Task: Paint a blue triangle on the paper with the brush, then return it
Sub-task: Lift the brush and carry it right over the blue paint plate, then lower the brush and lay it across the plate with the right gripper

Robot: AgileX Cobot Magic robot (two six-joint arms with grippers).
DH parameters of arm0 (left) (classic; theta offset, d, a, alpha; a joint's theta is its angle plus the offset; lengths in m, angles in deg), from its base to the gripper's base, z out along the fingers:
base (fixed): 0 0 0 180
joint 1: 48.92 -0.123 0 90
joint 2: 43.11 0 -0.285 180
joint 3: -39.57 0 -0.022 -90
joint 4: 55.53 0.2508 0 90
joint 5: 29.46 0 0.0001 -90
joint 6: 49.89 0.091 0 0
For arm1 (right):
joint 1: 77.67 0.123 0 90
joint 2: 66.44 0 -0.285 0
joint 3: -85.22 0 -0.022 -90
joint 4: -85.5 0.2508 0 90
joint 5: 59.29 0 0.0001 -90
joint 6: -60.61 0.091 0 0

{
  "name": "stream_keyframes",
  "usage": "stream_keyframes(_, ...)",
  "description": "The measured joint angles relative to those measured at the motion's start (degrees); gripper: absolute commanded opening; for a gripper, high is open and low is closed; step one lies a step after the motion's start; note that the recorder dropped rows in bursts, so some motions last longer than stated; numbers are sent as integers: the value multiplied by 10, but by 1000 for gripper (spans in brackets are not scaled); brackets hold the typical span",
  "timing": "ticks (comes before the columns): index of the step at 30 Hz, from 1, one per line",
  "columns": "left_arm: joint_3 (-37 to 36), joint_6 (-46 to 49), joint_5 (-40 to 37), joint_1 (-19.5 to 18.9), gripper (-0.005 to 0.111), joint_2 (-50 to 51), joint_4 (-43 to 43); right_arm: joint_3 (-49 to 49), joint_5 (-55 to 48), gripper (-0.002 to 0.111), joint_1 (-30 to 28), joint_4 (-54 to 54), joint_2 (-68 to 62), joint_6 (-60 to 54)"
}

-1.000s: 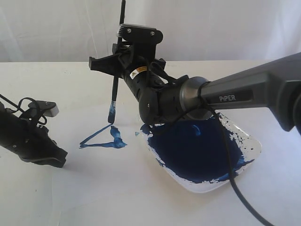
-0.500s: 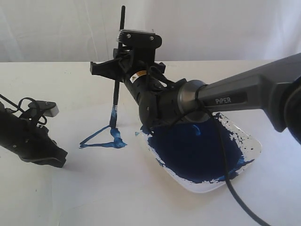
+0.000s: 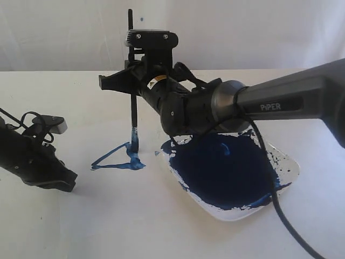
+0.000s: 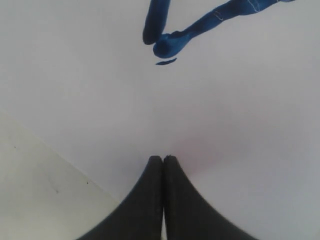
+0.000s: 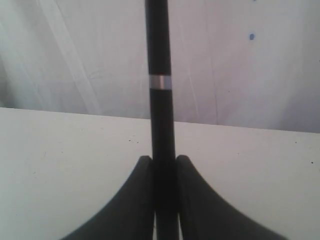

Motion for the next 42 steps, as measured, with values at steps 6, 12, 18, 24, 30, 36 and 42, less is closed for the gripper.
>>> stream_keyframes(6, 0, 0, 0, 0, 0, 0, 0, 0, -16, 0, 0, 0, 25, -5)
stream_keyframes(12, 0, 0, -4, 0, 0, 0, 0, 0, -81, 0, 0, 0, 92, -28)
stream_keyframes(18, 35, -8, -64, 0, 0, -38, 8, 0, -252, 0, -7, 1, 180, -84)
stream_keyframes(24, 55, -23, -114, 0, 0, -138, 18, -34, -354, 0, -62, 1, 265, -87)
stream_keyframes(30, 45, -25, -129, 0, 0, -247, 15, -109, -393, 0, -165, 1, 337, -11)
stream_keyframes(36, 28, -25, -128, 0, 0, -327, 2, -151, -451, 0, -266, 1, 360, 94)
stream_keyframes(42, 25, -26, -128, 0, 0, -349, -6, -168, -459, 0, -331, 19, 360, 155)
